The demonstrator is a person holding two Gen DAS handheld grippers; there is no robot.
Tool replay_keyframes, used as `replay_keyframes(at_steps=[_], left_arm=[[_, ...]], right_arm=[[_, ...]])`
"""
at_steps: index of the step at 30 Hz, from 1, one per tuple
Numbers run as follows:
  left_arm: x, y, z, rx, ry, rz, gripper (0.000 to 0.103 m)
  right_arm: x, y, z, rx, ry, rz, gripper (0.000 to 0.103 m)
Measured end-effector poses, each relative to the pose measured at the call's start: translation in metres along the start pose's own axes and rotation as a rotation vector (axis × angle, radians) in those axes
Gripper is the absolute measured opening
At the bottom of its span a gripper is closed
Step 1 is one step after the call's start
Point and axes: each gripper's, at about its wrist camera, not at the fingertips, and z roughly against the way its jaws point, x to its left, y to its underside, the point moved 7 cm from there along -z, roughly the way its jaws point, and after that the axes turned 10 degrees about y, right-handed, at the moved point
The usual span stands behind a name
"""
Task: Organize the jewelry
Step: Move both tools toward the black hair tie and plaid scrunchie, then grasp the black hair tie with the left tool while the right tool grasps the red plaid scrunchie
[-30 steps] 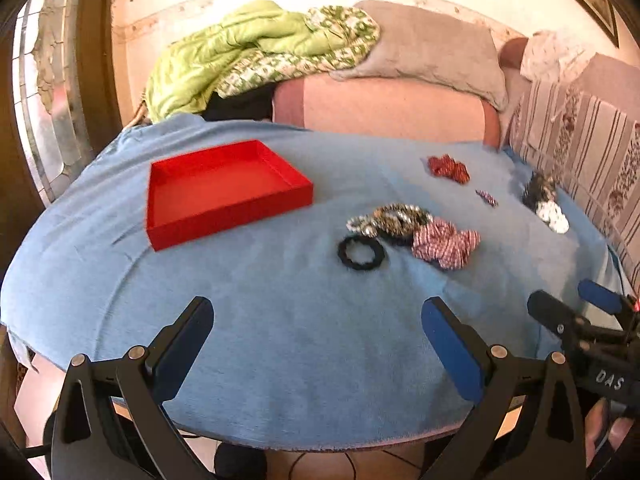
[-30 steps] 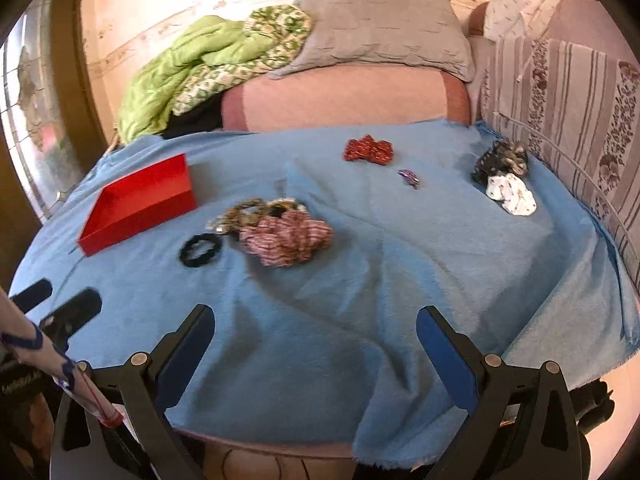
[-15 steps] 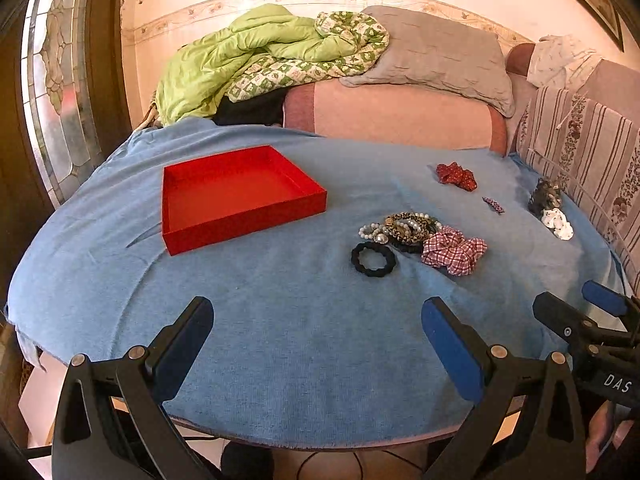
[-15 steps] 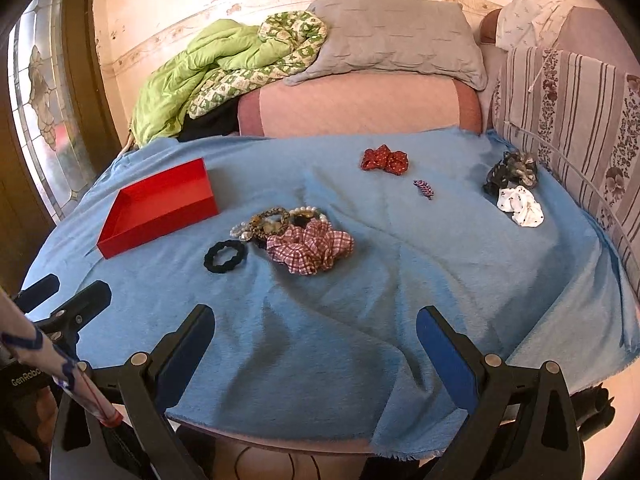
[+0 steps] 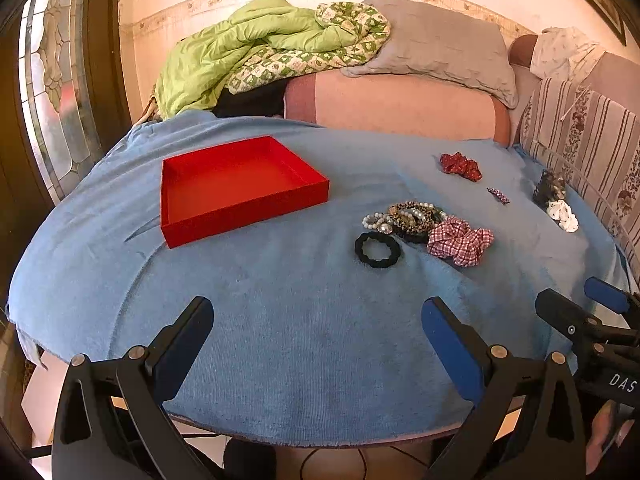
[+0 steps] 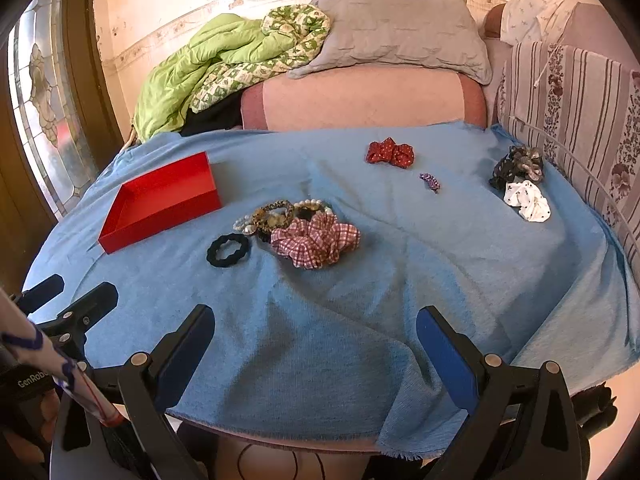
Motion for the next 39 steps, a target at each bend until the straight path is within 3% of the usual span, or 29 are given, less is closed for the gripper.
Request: replay_keyframes(at_steps=[32, 39], left_arm=[[0.012, 0.013, -0.044, 0.088, 0.000, 0.035, 0.103], [0.029, -0.014, -0.063, 0.063, 0.005, 0.029, 0.103]], right_arm=[[0.004, 0.005, -0.039, 0.072, -0.008, 0.012, 0.102], [-0.003, -0.012, -0.054, 0.080, -0.058, -0.039, 0.098]])
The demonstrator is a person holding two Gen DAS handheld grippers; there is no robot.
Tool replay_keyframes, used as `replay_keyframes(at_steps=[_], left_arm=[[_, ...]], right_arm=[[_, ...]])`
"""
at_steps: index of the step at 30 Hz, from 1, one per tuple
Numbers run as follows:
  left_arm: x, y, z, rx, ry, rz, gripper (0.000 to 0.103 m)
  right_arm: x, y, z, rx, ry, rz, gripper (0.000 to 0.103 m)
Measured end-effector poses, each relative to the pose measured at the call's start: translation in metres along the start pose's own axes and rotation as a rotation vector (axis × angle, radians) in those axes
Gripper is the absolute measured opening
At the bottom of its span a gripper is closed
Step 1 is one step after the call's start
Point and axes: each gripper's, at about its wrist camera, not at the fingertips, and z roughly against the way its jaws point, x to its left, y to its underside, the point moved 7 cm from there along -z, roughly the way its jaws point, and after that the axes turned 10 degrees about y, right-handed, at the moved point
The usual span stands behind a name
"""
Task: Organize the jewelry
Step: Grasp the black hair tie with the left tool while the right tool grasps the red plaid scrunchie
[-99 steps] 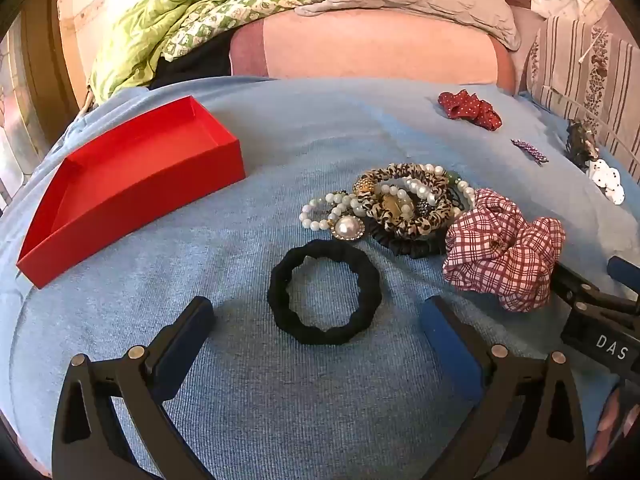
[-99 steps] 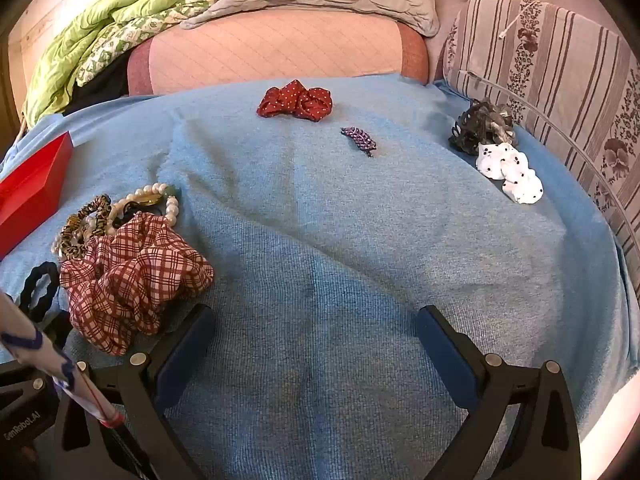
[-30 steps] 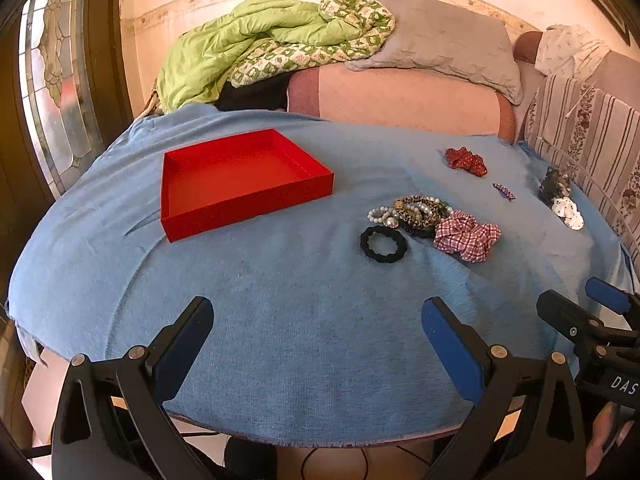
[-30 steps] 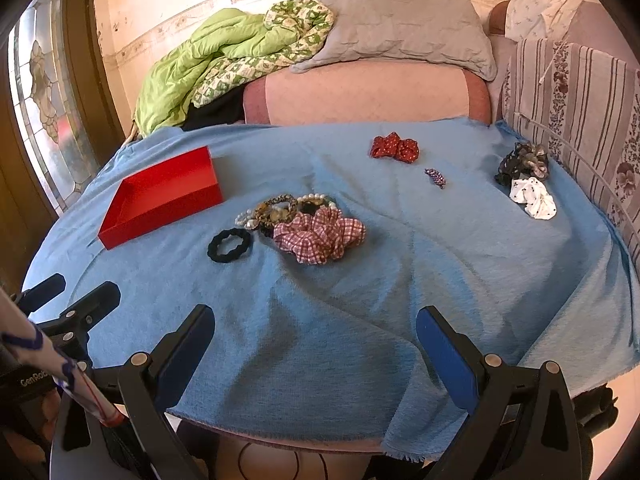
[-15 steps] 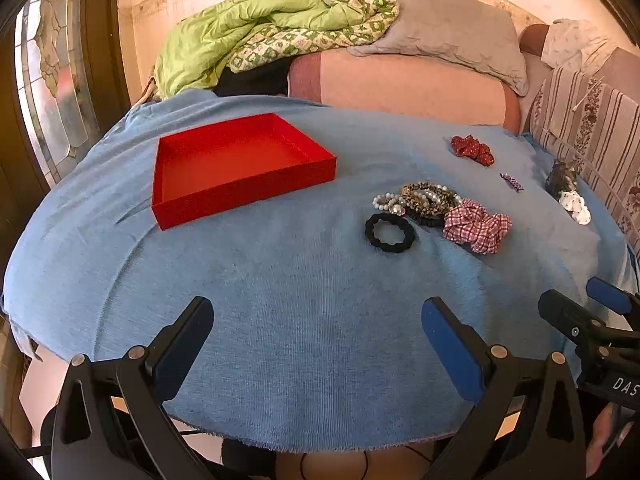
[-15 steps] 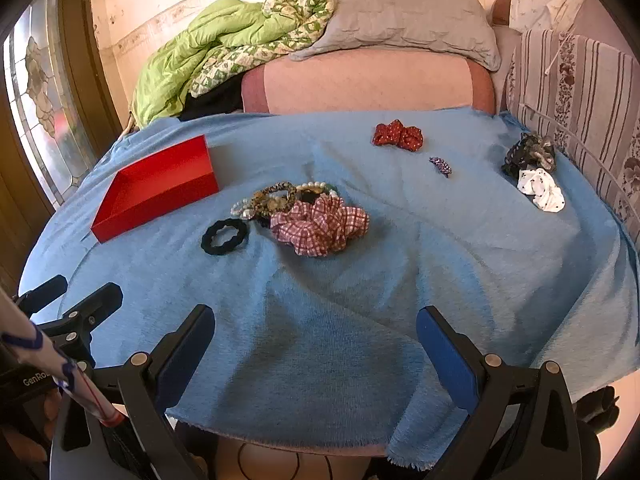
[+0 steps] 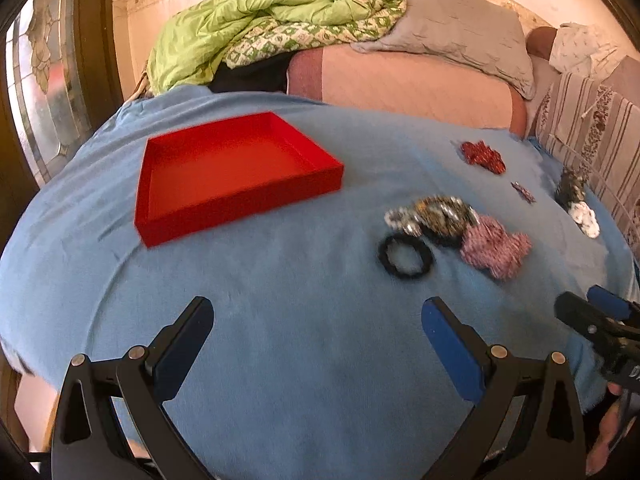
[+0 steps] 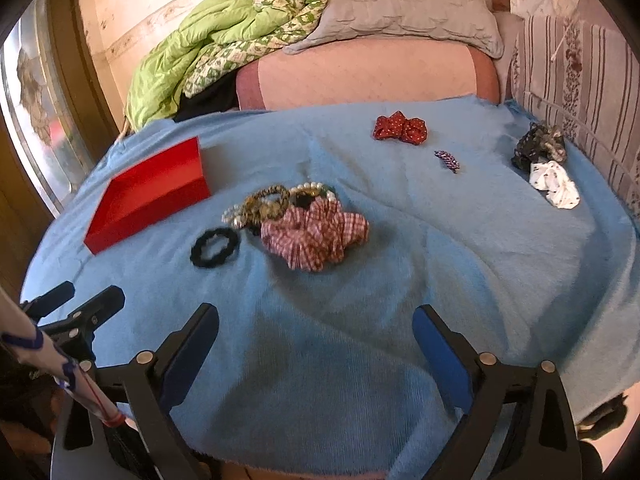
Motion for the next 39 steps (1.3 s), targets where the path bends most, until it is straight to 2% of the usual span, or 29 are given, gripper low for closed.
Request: replay_keyframes(at_steps=[3, 6, 10, 12, 14, 16, 17, 18, 19, 20, 24, 28, 31, 33, 35, 39], left_arm=[[0.011, -0.006, -0.012, -0.001, 0.004, 0.014, 0.103], [0.016, -0.002, -0.023, 0.032, 0.029, 0.050, 0.103], [0.012, -0.001, -0.029, 0.055, 0.082, 0.059, 0.103], [0.008, -0.003, -0.029, 0.049, 0.095, 0.048, 0.103], [0.007, -0.004, -0.030, 0.056, 0.099, 0.048, 0.103], [0.008, -0.003, -0.032, 0.066, 0.100, 0.056, 0.103], [0.008, -0.003, -0.033, 0.069, 0.101, 0.063, 0.103], [0.008, -0.003, -0.034, 0.072, 0.104, 0.069, 0.103], [0.009, -0.004, -0.035, 0.076, 0.105, 0.075, 0.103], [0.008, -0.004, -0.036, 0.078, 0.104, 0.079, 0.101], [-0.002, -0.006, -0.046, 0.117, 0.131, 0.064, 0.083], [-0.020, -0.011, -0.058, 0.147, 0.163, 0.014, 0.075], [-0.028, -0.018, -0.071, 0.167, 0.170, -0.014, 0.065], [-0.028, -0.020, -0.084, 0.185, 0.160, -0.008, 0.054], [-0.027, -0.020, -0.097, 0.216, 0.167, 0.009, 0.047], [-0.030, -0.023, -0.112, 0.223, 0.149, -0.019, 0.044]], right_arm=[[0.000, -0.010, -0.010, 0.004, -0.035, -0.015, 0.098], [-0.001, -0.019, -0.024, 0.018, -0.059, -0.044, 0.098], [0.004, -0.029, -0.049, 0.042, -0.083, -0.059, 0.093], [0.002, -0.032, -0.066, 0.078, -0.092, -0.091, 0.087], [-0.002, -0.033, -0.082, 0.108, -0.089, -0.120, 0.078], [-0.005, -0.032, -0.096, 0.126, -0.084, -0.126, 0.060], [-0.005, -0.032, -0.100, 0.133, -0.081, -0.124, 0.055], [-0.007, -0.031, -0.102, 0.130, -0.081, -0.124, 0.042], [-0.008, -0.032, -0.101, 0.120, -0.086, -0.117, 0.024], [-0.009, -0.033, -0.099, 0.110, -0.089, -0.106, 0.016], [-0.016, -0.042, -0.081, 0.028, -0.082, -0.111, 0.013], [-0.021, -0.051, -0.062, -0.047, -0.091, -0.125, 0.013], [-0.020, -0.055, -0.054, -0.083, -0.095, -0.119, 0.013], [-0.019, -0.056, -0.052, -0.094, -0.097, -0.109, 0.013], [-0.019, -0.056, -0.051, -0.102, -0.094, -0.104, 0.013], [-0.019, -0.055, -0.052, -0.100, -0.103, -0.101, 0.013]])
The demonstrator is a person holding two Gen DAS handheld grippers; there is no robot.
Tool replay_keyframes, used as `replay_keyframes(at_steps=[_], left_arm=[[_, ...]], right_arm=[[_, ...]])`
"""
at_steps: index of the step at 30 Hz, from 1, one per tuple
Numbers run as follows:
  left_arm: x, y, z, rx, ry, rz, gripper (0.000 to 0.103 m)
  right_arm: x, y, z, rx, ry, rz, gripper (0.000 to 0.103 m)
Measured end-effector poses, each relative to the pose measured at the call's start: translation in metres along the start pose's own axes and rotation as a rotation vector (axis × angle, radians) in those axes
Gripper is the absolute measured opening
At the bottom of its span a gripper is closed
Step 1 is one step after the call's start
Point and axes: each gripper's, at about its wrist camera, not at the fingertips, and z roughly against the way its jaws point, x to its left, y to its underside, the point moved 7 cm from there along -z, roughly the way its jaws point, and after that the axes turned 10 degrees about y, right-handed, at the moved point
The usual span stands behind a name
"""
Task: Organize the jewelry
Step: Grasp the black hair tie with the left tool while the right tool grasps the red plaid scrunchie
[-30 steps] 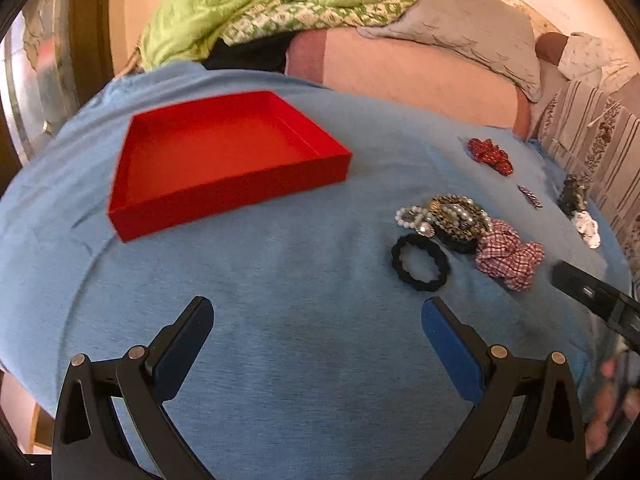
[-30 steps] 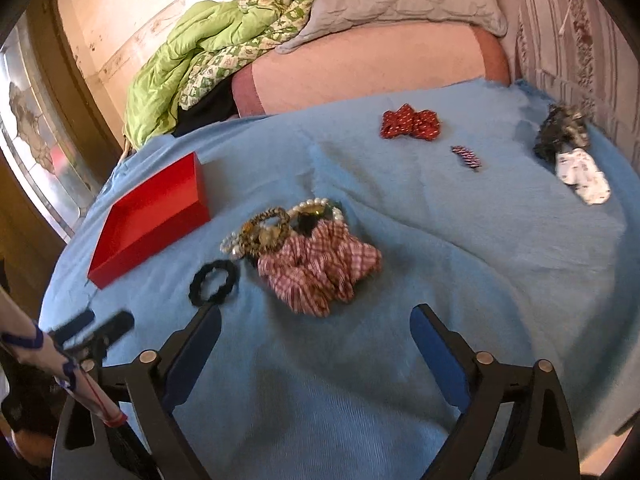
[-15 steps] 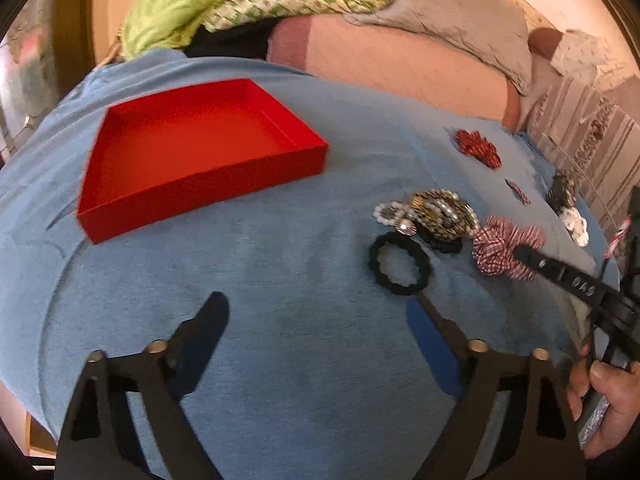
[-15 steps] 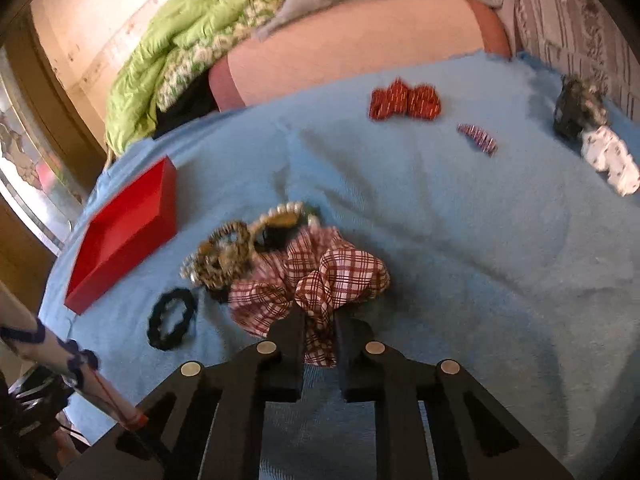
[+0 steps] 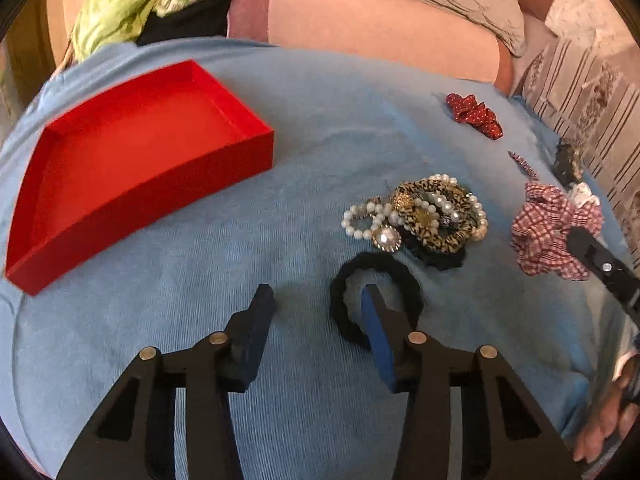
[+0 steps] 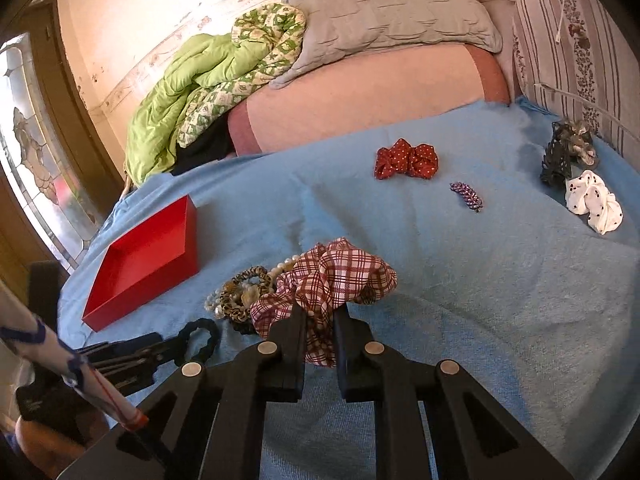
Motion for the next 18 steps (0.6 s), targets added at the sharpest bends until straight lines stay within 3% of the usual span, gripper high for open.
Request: replay_keyframes(at_steps=[2, 4, 5, 18], left_arm=[[-0.002, 0.000, -0.004, 0.000, -0.018, -0.021, 0.042], [-0.002, 0.000, -0.004, -0.014, -0.066, -0.049, 0.026], [-0.003, 0.000, -0.002, -0.020, -0.066, -0.052, 0.009], [-0.001, 0.009, 0.048, -0.110, -0.030, -0.036, 0.007]], right_arm=[[0.002, 0.000, -0.001, 0.001, -0.007, 0.004, 0.013], [0.004, -0.001, 0.002, -0.009, -0.013, 0.013, 0.013], [0.005, -0.002, 0.003, -0.013, -0.014, 0.017, 0.013], [0.031, 0.001, 0.052, -0.110, -0.043, 0.105, 0.013]])
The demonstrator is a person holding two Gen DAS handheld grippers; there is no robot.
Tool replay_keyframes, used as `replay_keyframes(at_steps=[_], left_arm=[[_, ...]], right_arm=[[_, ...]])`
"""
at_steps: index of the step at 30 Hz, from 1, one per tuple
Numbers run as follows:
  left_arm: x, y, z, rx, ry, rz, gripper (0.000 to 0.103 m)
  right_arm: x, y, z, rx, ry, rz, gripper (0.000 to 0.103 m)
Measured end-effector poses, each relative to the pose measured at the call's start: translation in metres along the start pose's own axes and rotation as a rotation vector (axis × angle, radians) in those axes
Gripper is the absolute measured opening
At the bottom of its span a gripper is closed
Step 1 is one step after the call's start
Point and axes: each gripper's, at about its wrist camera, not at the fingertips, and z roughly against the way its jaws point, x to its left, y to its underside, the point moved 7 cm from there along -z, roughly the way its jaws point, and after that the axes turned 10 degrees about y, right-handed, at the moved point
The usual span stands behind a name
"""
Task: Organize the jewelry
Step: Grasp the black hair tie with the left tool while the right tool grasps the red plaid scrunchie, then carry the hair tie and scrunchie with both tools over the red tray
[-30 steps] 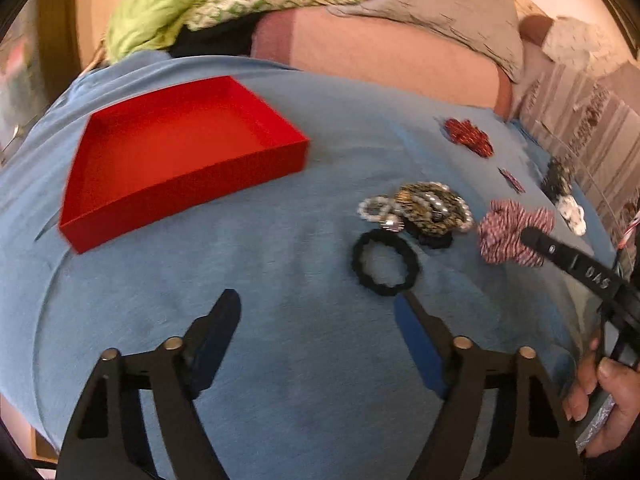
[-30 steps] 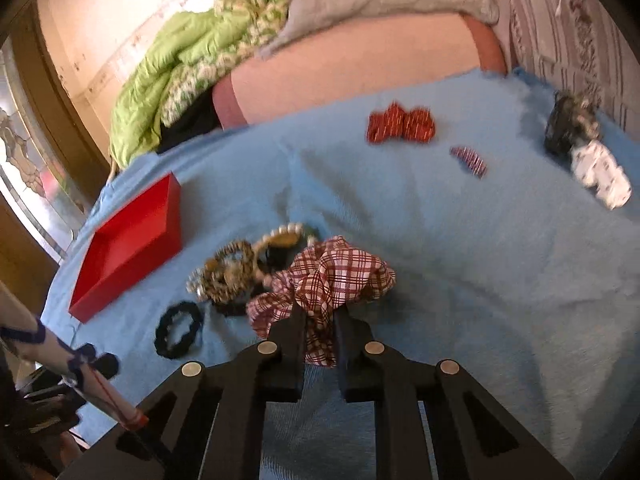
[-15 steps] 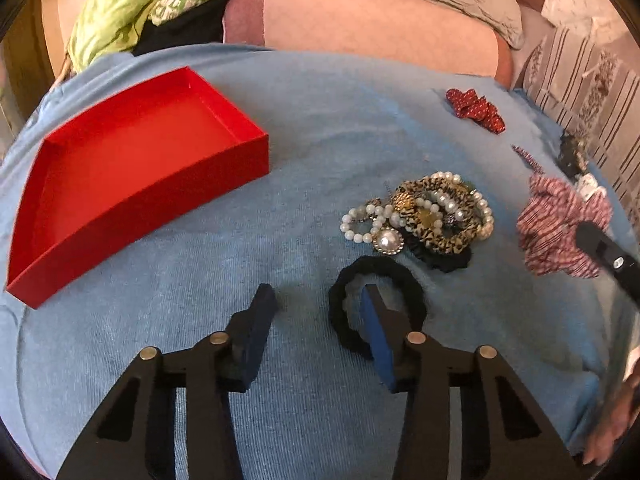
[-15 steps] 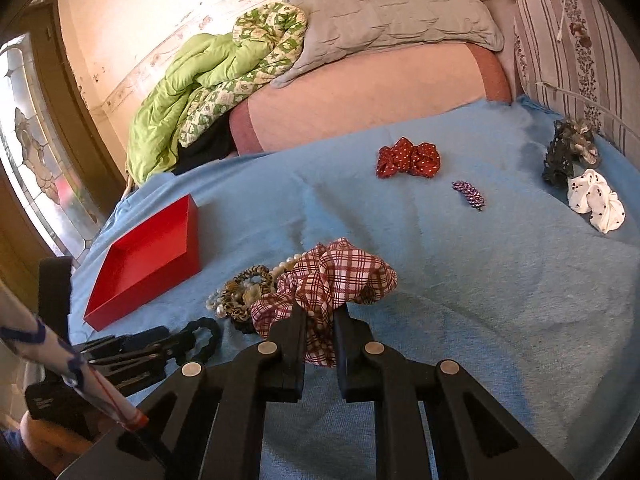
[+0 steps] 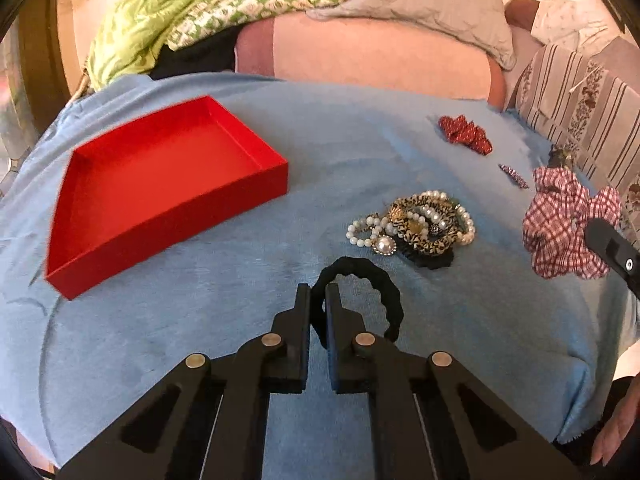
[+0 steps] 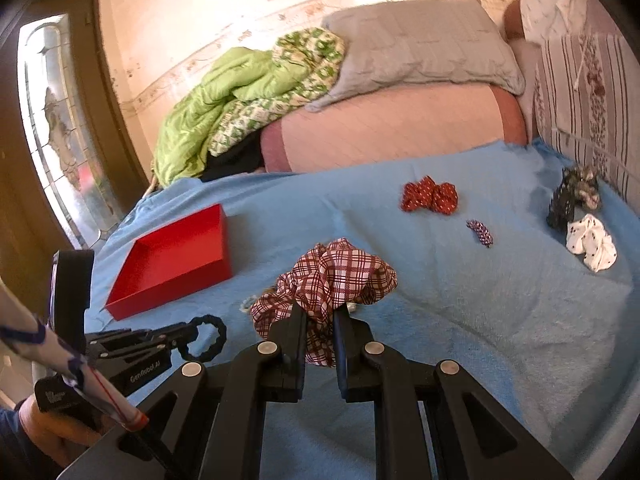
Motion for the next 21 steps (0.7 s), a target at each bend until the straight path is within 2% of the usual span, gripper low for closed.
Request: replay_keyframes(at_steps=[12, 17, 21], left_arm=[[0.005, 0.005, 0.073, -0.107, -0.049, 0.012, 0.007], [0.020, -0.007, 0.094, -0.148, -0.060, 0.039, 0.007], [0.041, -0.029, 0.103, -0.189, -0.070, 0.066, 0.007]], right_arm=[[0.035, 0.008, 0.045, -0.012, -0.082, 0.040, 0.013], [0.059, 0.002, 0.056, -0.014, -0.128, 0.073, 0.013], [0.078, -0.006, 0.049, 0.002, -0.160, 0.090, 0.013]])
